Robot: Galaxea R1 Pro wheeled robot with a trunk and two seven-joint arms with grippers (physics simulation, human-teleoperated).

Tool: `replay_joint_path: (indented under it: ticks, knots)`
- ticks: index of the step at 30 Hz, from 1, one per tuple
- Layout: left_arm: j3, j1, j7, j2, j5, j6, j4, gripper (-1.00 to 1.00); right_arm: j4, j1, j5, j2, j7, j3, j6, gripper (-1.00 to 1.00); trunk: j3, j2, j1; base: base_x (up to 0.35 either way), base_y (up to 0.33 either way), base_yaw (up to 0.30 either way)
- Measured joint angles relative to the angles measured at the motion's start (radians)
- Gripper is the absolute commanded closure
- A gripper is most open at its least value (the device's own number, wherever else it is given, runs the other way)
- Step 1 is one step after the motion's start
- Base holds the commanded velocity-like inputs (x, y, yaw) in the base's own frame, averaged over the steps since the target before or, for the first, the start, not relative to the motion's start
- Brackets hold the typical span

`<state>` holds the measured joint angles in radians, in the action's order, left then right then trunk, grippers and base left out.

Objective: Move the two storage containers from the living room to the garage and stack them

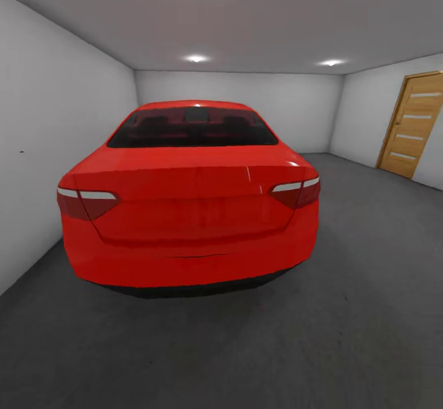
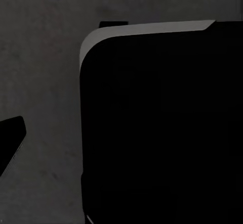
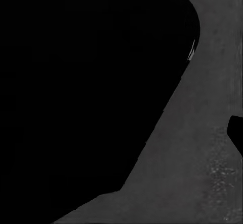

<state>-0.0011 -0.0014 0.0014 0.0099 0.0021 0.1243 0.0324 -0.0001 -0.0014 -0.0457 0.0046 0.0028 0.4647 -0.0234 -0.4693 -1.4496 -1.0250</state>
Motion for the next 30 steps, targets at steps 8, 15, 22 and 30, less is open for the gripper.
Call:
replay_joint_path:
  ticks: [8,15,22,30]
  knots:
    - [0.001,0.0,0.0,0.0,-0.001,0.0,0.0,-1.0,0.0,0.0,0.0,0.0,0.001,0.032,0.0,-1.0,0.0,0.0,0.0,0.0,0.0,-0.288]
    - [0.002,0.0,0.0,0.001,0.0,0.0,0.0,-1.0,0.0,0.0,0.0,-0.001,0.001,0.032,0.0,-1.0,0.0,0.0,0.0,0.0,0.0,-0.288]
    - [0.004,0.0,0.0,0.0,0.003,0.0,0.0,-1.0,0.0,0.0,0.0,-0.001,0.001,0.032,0.0,-1.0,0.0,0.0,0.0,0.0,0.0,-0.288]
    - [0.005,0.0,0.0,-0.001,0.003,0.0,0.0,-1.0,0.0,0.0,0.0,-0.001,0.001,0.032,0.0,-1.0,0.0,0.0,0.0,0.0,0.0,-0.288]
